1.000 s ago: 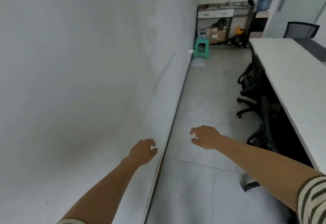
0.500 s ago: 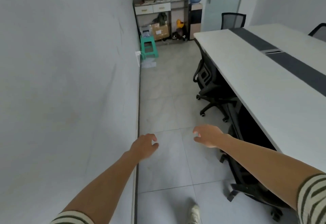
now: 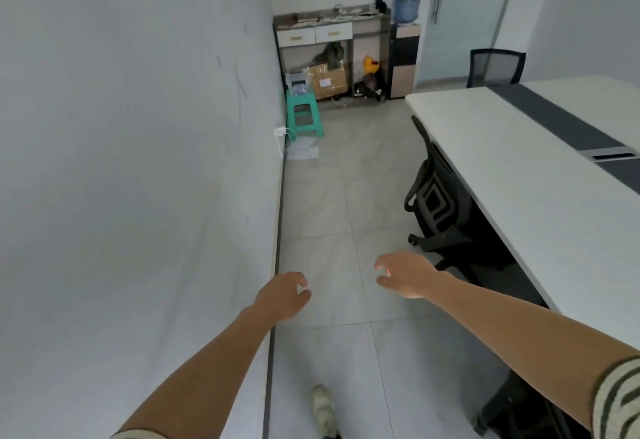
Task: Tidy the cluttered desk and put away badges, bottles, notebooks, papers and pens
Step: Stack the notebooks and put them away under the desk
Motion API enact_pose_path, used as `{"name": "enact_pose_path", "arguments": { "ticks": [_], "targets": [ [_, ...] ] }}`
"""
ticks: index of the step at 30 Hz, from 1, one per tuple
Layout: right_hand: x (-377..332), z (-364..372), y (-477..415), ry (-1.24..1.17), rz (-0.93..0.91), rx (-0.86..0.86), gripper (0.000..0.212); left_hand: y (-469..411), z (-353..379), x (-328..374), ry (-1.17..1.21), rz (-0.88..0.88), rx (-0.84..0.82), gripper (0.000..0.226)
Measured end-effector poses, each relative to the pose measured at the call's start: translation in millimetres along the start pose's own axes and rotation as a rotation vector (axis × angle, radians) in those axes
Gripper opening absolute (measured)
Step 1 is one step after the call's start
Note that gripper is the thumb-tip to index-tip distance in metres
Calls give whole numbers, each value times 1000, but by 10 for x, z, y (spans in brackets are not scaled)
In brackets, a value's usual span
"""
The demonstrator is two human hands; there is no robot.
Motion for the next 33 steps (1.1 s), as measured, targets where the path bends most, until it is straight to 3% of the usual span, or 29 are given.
{"name": "enact_pose_path", "arguments": {
  "ticks": [11, 19, 29, 33],
  "targets": [
    [850, -1442, -2333, -72, 147, 95, 40, -2851, -1599, 544, -52, 105, 6, 35],
    [1760, -1760, -3904, -101, 197, 47, 39, -4693, -1897, 1129, -83, 164, -80, 32],
    [3216, -2966, -6392, -107, 188, 131, 40, -7117, -2834, 1887, -58, 94, 58, 31],
    [3537, -3228, -7164, -85, 164, 113, 40, -7877, -2995, 1987, -59, 55, 37, 31]
  ]
}}
Point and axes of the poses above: each hand's wrist, its own y-axis away from the middle knuckle, its own z-axis out of the palm, x = y × z, the point moved 3 cm from there along -y, towards the middle knuckle, and after that the axes turned 10 degrees about y, right-handed, at the moved point
